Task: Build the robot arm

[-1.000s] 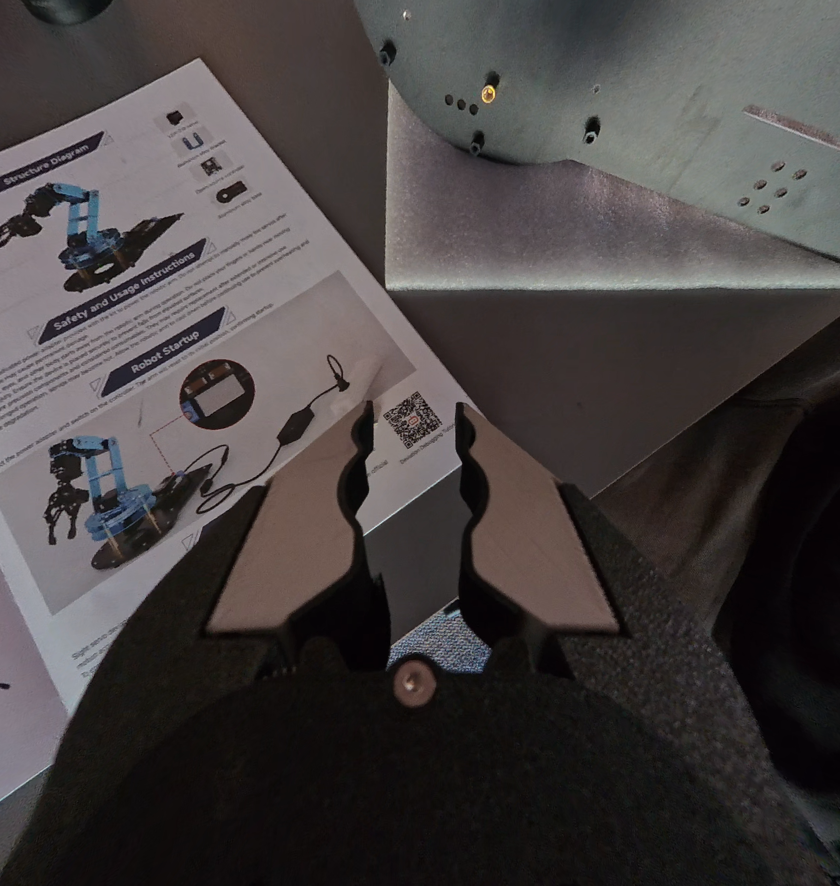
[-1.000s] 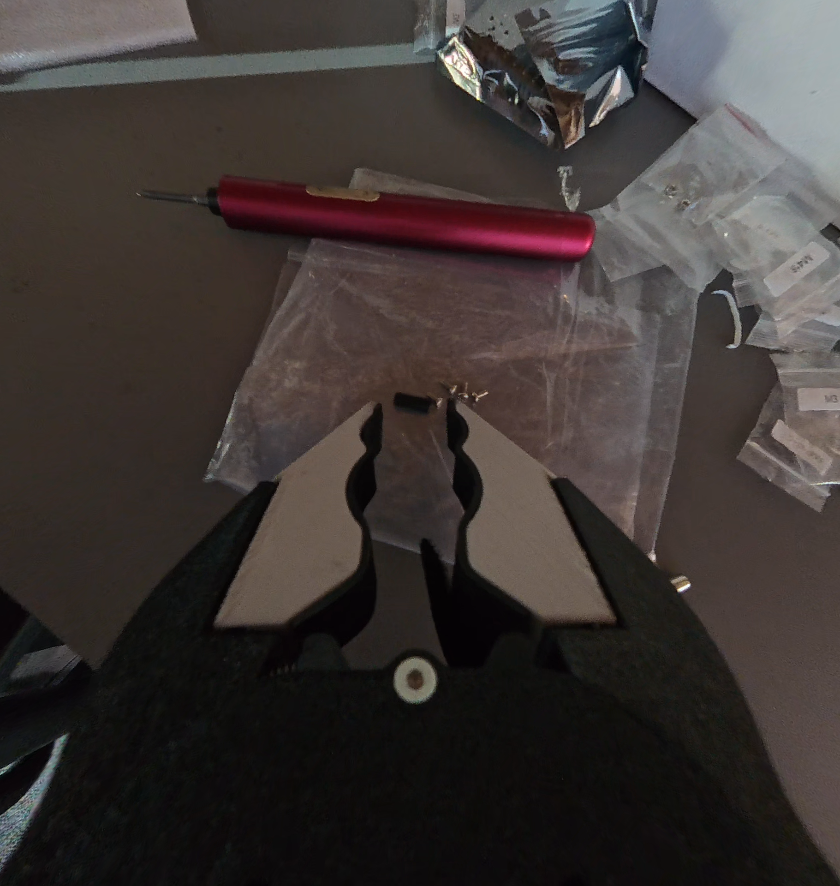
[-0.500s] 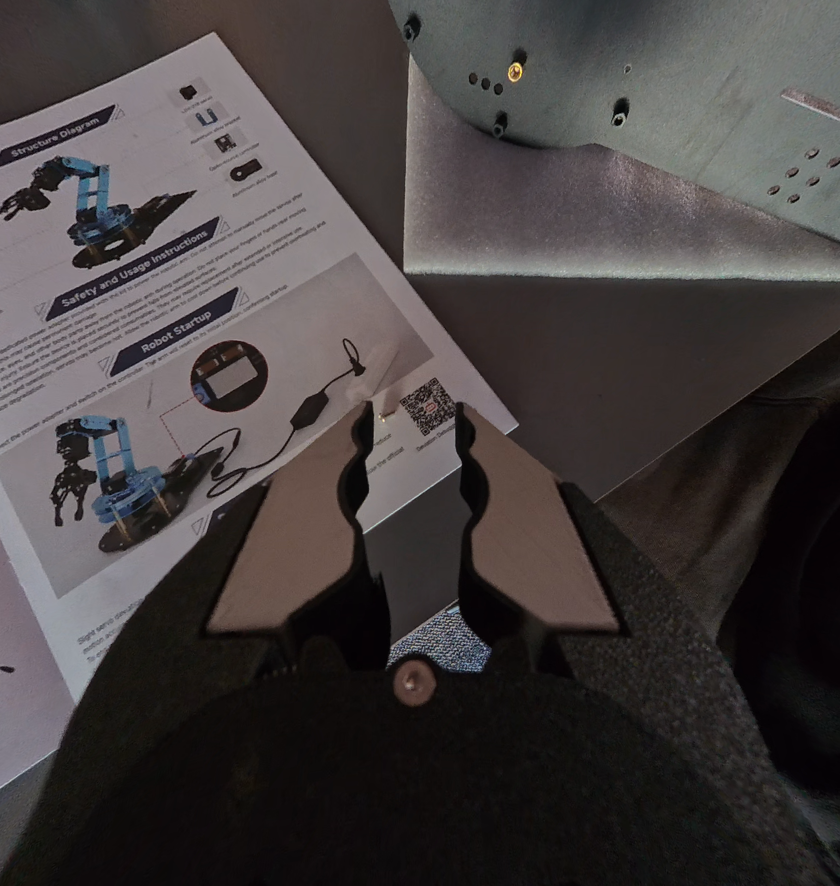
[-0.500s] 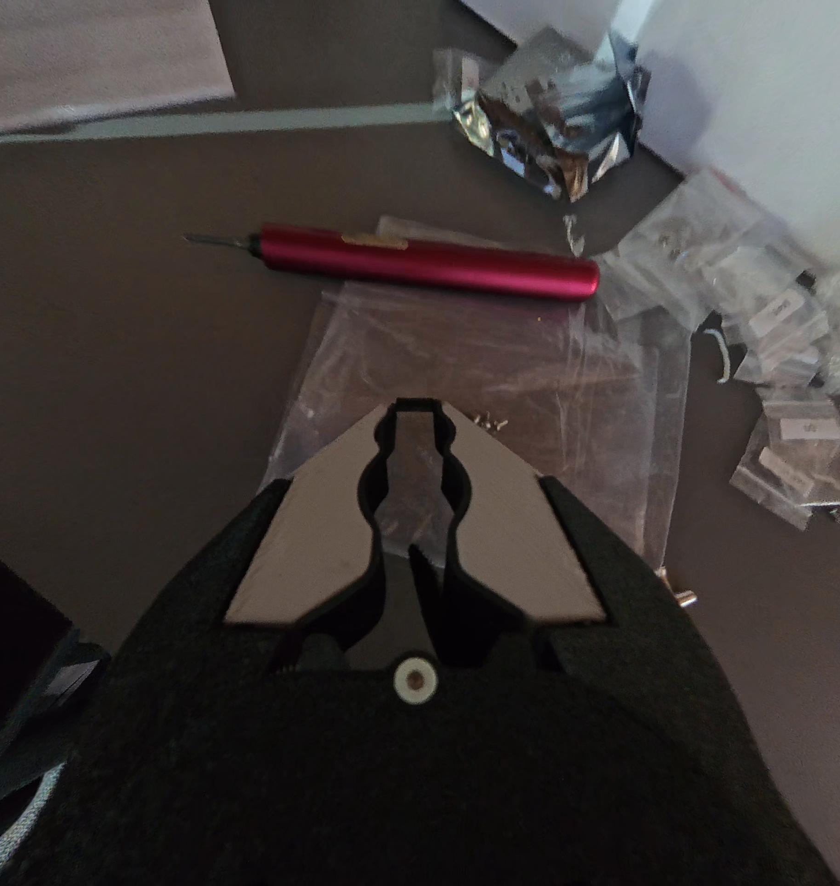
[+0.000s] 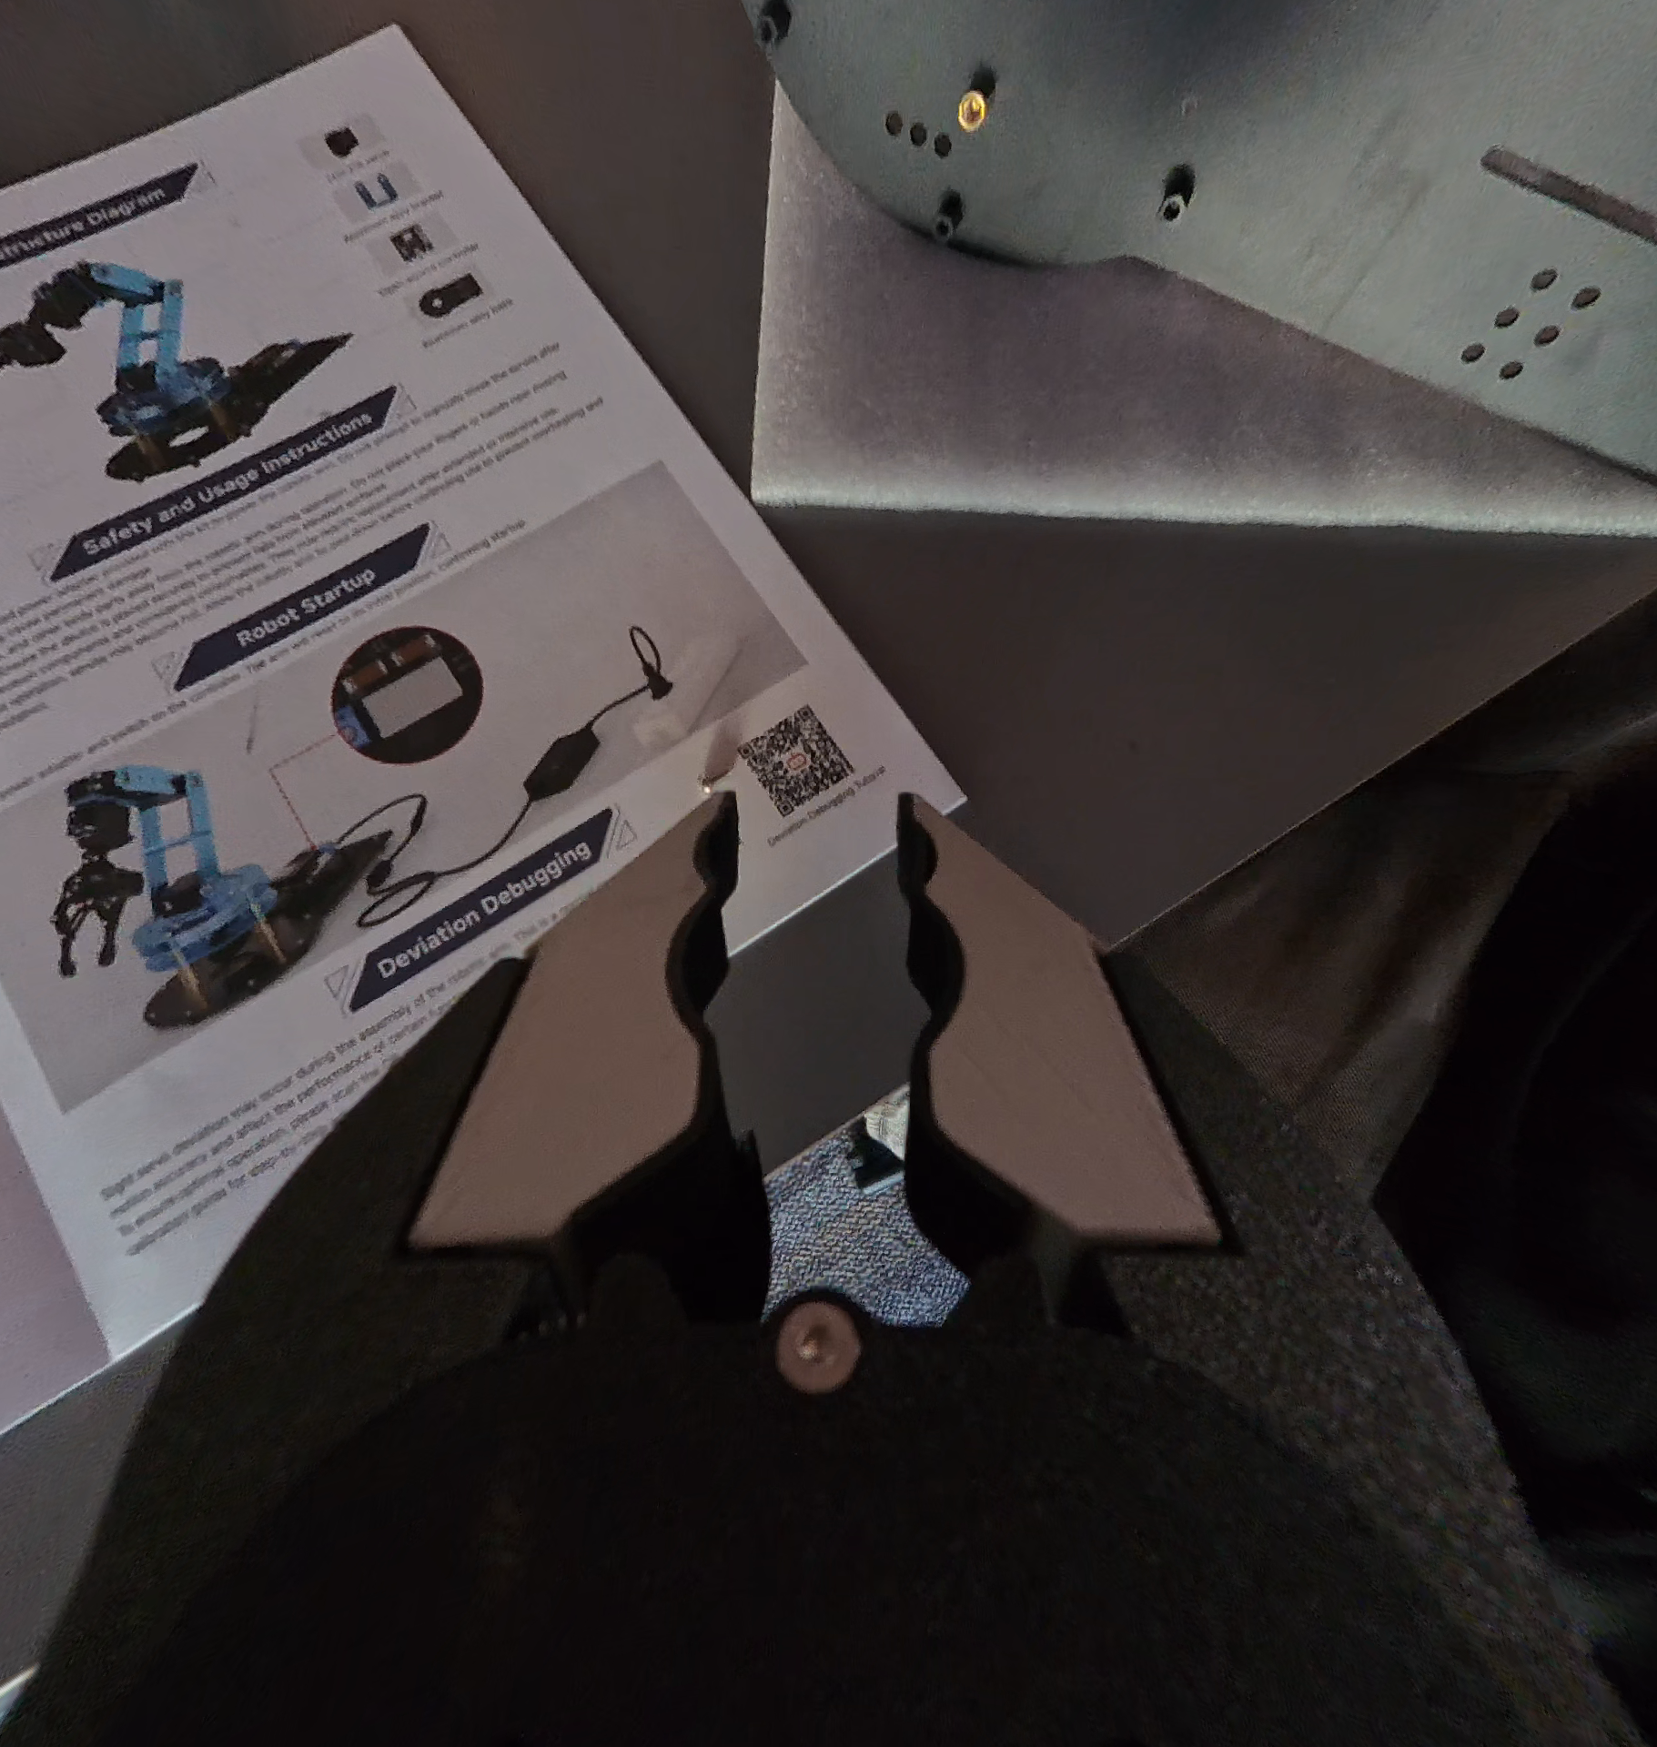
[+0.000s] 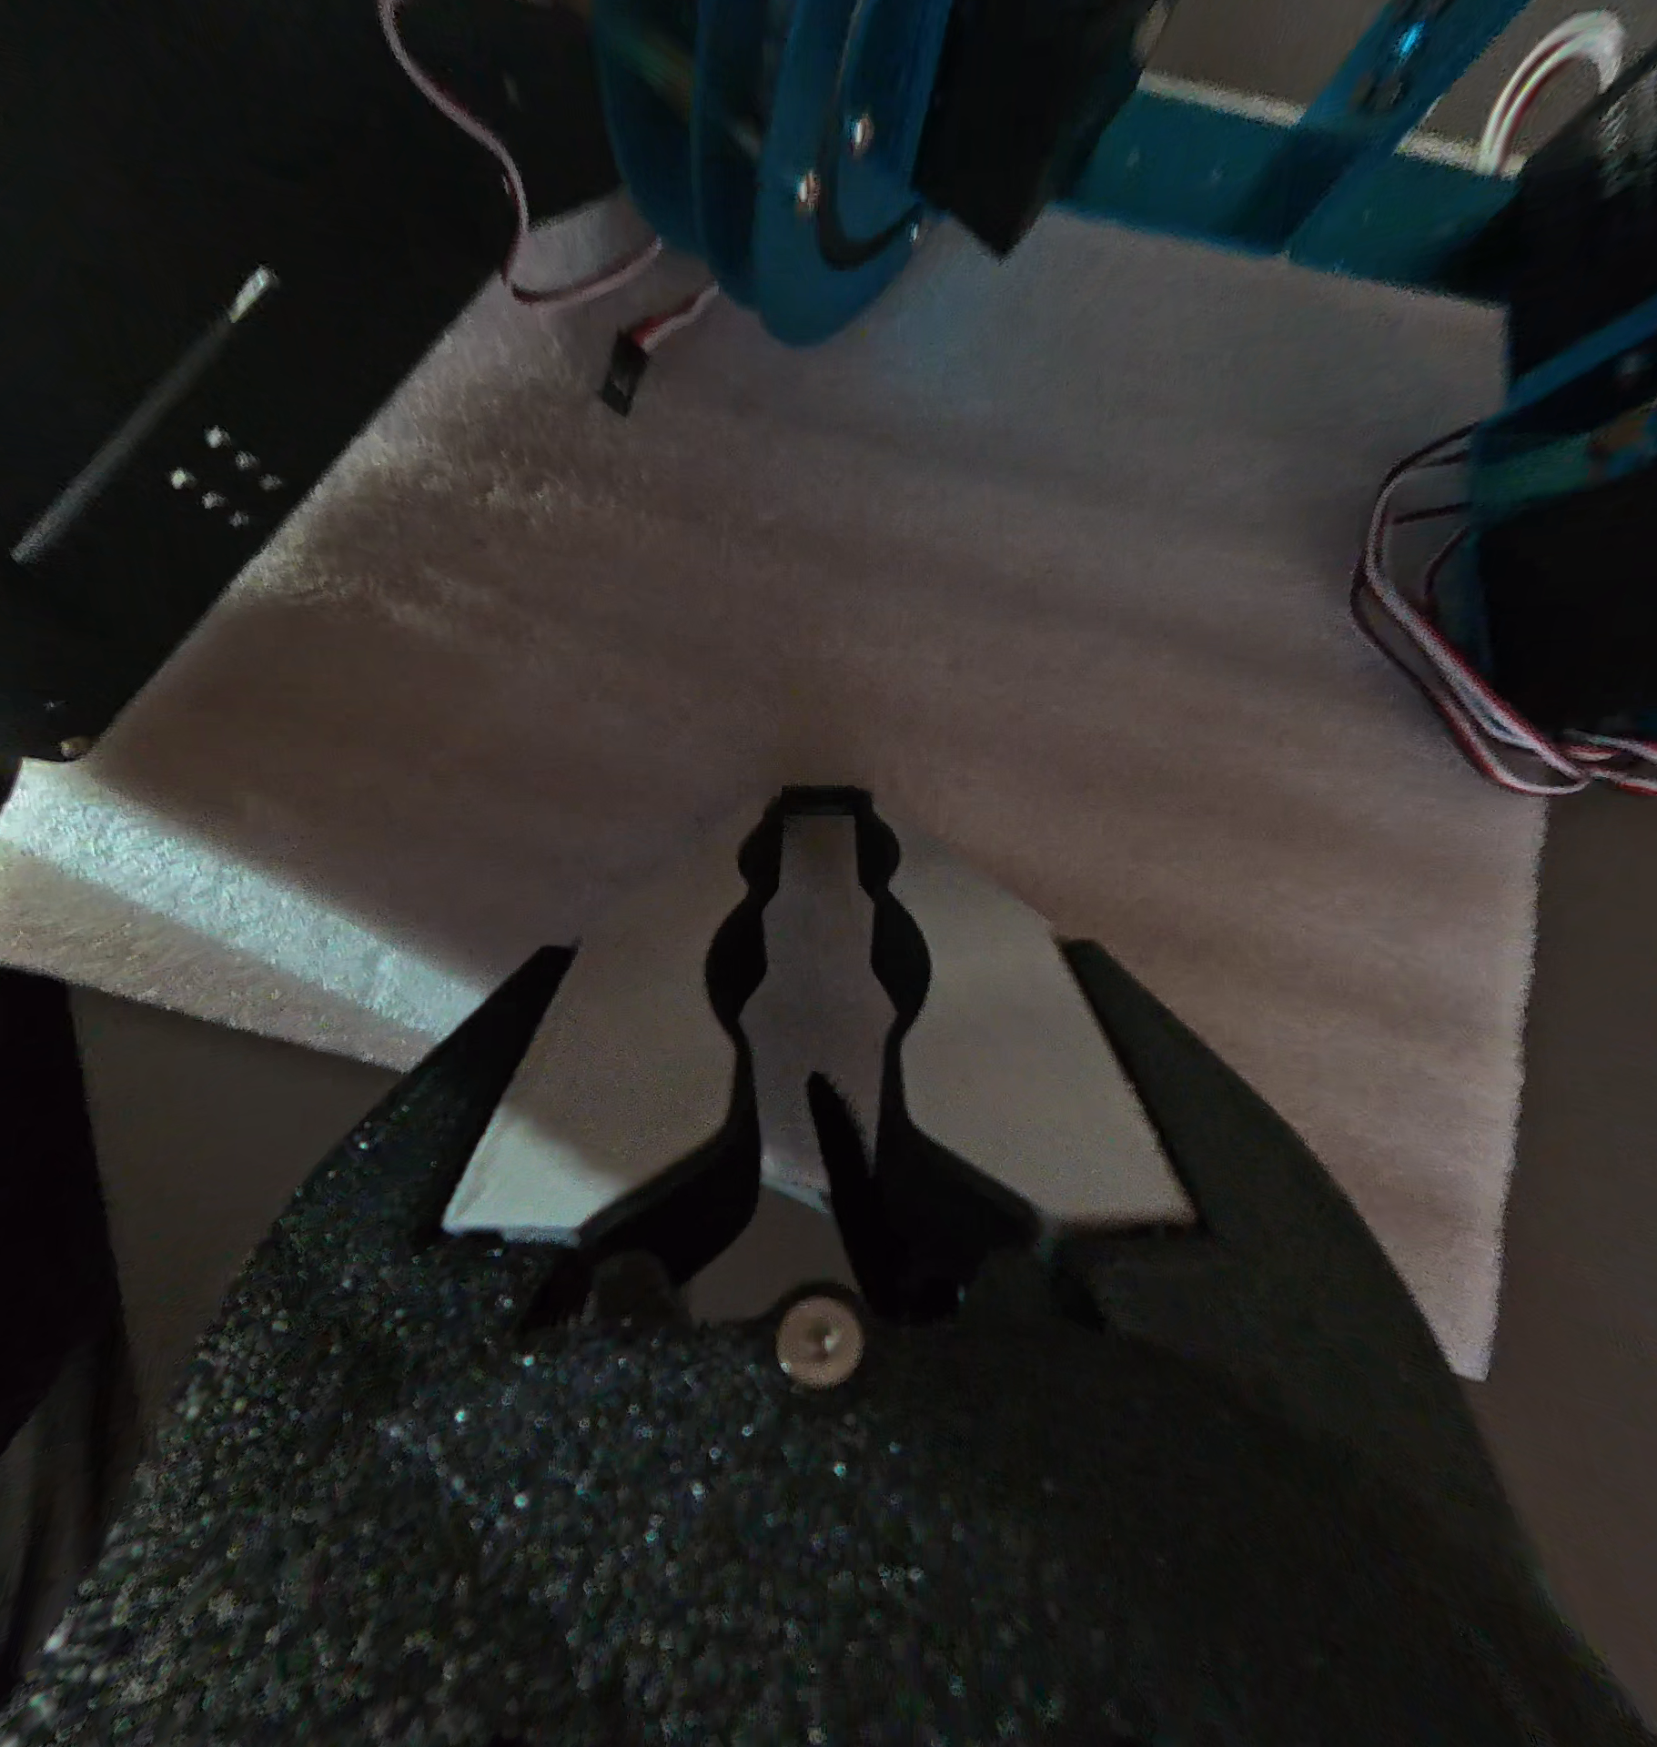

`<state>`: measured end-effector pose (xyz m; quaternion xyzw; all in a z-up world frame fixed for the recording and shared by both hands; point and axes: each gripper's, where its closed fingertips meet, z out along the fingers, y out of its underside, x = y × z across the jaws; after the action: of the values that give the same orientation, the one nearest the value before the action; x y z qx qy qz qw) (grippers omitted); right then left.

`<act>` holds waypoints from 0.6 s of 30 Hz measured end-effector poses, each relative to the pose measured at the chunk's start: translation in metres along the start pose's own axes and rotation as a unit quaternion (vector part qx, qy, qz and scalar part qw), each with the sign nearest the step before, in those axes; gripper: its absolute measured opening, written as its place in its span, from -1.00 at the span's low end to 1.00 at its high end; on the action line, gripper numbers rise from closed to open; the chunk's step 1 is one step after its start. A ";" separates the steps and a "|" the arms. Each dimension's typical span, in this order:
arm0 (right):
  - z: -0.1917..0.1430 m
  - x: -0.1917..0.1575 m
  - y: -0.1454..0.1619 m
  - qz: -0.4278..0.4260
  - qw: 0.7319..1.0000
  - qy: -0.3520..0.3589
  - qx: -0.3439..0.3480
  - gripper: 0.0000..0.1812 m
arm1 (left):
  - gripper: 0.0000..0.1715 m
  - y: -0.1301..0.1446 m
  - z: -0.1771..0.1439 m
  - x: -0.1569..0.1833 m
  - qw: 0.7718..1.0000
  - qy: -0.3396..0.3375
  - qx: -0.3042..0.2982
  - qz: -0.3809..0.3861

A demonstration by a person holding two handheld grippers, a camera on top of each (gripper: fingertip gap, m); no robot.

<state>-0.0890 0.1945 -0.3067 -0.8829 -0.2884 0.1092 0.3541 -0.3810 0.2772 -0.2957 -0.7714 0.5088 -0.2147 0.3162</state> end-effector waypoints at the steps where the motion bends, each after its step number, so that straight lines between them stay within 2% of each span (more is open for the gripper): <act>1: -0.001 0.000 -0.001 0.001 1.000 0.003 0.004 -0.84 | -0.62 0.002 0.000 0.000 1.000 -0.004 -0.004 0.001; 3: -0.003 0.000 0.000 0.016 1.000 0.003 0.008 -0.78 | -0.63 0.002 0.001 -0.001 1.000 -0.005 -0.011 -0.001; 5: -0.008 0.001 0.004 0.021 1.000 0.015 0.009 -0.62 | -0.66 -0.002 0.005 -0.001 1.000 -0.004 -0.015 0.005; 11: -0.029 -0.003 0.008 0.030 0.997 0.039 0.051 -0.64 | -0.69 -0.004 0.008 -0.019 0.999 -0.034 -0.026 0.012; 14: -0.040 -0.007 0.006 0.034 0.996 0.034 0.076 -0.65 | -0.68 0.004 0.008 -0.022 0.997 -0.028 -0.046 0.063; 18: -0.050 -0.015 0.000 0.036 0.994 0.008 0.102 -0.66 | -0.68 -0.003 0.006 -0.026 0.991 0.011 -0.023 0.129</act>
<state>-0.0810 0.1575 -0.2709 -0.8529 -0.2411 0.1434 0.4403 -0.3851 0.3032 -0.2980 -0.7038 0.6124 -0.1688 0.3181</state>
